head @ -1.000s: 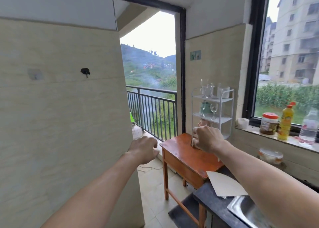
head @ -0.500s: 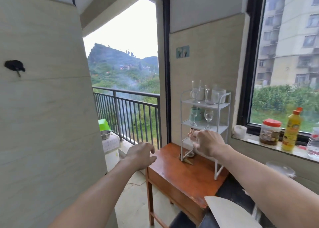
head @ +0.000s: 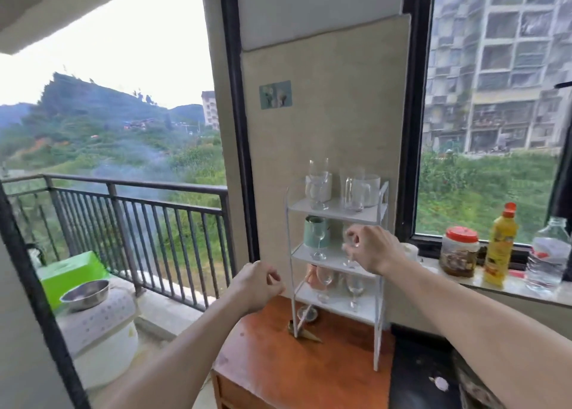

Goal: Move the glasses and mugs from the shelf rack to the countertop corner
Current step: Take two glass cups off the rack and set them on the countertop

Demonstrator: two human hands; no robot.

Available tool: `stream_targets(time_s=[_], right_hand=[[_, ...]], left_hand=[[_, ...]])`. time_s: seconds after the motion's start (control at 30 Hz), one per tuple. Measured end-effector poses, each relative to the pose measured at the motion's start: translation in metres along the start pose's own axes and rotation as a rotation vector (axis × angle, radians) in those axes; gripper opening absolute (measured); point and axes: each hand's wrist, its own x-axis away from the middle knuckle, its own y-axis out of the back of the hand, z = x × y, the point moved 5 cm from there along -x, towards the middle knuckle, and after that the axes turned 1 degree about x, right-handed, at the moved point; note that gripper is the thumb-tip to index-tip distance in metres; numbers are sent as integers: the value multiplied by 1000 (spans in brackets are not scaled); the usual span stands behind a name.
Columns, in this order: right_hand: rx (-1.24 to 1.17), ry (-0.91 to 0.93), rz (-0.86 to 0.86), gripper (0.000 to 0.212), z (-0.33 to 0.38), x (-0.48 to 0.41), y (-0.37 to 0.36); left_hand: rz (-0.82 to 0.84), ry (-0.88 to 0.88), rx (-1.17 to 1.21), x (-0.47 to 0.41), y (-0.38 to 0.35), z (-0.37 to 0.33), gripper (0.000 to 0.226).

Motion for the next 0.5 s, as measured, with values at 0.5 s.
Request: stream_targets(time_s=[0.5], right_hand=[[-694,-364,-327,12,-63,-161,-37]], left_hand=[[-81,-36,442,-231,-23,-26,25]])
